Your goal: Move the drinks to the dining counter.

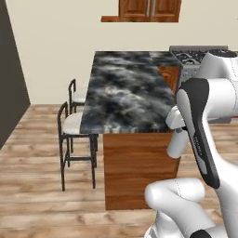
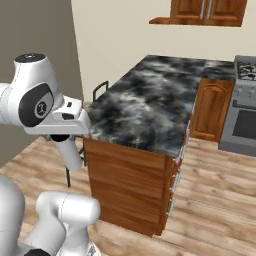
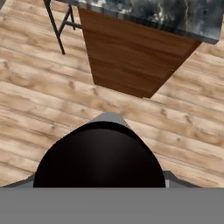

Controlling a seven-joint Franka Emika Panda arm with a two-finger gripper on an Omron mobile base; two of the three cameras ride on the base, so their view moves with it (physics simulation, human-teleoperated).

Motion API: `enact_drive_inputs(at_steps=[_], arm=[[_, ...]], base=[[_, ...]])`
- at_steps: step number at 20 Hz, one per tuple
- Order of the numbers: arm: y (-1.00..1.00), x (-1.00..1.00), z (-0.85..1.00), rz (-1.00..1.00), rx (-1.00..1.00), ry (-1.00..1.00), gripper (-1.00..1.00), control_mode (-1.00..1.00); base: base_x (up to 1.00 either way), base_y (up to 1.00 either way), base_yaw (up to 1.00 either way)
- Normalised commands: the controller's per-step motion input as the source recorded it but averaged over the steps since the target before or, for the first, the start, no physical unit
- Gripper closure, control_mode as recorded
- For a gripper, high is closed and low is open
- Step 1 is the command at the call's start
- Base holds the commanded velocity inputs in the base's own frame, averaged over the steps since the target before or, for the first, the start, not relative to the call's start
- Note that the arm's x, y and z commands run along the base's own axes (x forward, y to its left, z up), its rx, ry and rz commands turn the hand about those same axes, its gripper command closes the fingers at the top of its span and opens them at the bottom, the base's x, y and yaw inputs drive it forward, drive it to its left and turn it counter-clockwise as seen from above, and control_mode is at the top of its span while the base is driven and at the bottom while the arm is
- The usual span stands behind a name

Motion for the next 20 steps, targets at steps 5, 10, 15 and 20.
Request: enact_drive_inputs(at_steps=[5,10,15,20], arm=[[0.0,0.0,0.0,0.0,0.0,0.0,1.0,1.0],[0.0,0.0,0.0,0.0,0.0,0.0,1.0,1.0],[0.0,0.0,0.0,0.0,0.0,0.0,1.0,1.0],[0.0,0.0,0.0,0.0,0.0,0.0,1.0,1.0]], base=[[0.98,0.94,-0.51],[0.7,0.83,-0.39],[0.36,0.73,-0.13],[0.57,0.28,-0.04]])
